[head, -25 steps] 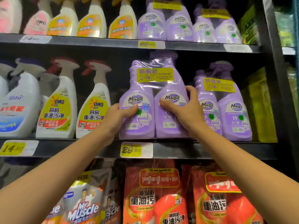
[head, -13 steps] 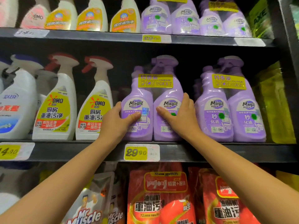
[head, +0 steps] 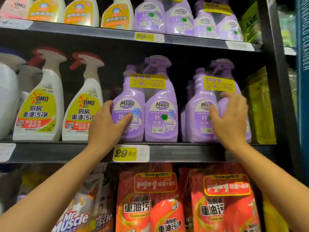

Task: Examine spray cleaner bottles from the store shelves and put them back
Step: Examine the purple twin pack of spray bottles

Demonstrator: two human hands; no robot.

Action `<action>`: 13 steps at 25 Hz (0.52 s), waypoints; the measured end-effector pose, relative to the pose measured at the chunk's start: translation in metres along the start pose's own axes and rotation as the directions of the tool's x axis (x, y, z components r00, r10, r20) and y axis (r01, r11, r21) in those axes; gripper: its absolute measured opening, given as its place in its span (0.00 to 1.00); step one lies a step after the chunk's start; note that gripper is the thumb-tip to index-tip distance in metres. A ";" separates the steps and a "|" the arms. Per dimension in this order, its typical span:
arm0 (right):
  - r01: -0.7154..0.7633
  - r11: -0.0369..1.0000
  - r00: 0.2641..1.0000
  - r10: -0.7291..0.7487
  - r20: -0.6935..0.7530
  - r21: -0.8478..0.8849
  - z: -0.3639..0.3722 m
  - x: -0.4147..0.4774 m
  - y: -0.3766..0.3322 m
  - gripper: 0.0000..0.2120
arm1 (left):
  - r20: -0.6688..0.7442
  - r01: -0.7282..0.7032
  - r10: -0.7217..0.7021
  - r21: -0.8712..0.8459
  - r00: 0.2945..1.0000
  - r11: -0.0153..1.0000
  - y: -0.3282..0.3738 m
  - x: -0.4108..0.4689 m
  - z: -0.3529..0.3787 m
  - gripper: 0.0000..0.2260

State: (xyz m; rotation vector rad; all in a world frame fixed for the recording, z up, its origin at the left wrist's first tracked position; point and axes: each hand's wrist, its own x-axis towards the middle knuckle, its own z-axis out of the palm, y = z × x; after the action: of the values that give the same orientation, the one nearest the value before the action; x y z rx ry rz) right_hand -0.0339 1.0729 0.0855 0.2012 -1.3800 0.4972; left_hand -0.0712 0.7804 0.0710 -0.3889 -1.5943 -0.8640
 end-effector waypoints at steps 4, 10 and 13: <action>-0.424 0.905 0.877 0.418 0.236 -0.029 -0.022 0.013 0.057 0.28 | -0.013 -0.006 0.006 0.028 1.000 1.000 0.002 -0.001 0.001 0.25; -0.746 0.621 0.645 0.584 0.493 0.240 -0.026 0.021 0.078 0.31 | 0.004 0.034 -0.035 0.040 0.999 0.999 0.001 0.000 0.002 0.25; -0.753 0.593 0.641 0.562 0.523 0.285 -0.033 0.023 0.081 0.27 | 0.008 0.046 -0.046 0.034 0.999 0.998 0.001 -0.001 0.001 0.27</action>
State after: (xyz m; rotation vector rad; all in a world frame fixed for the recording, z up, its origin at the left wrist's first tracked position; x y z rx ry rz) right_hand -0.0385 1.1628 0.0895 0.1734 -1.6818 1.5419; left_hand -0.0708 0.7822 0.0705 -0.3338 -1.6299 -0.8698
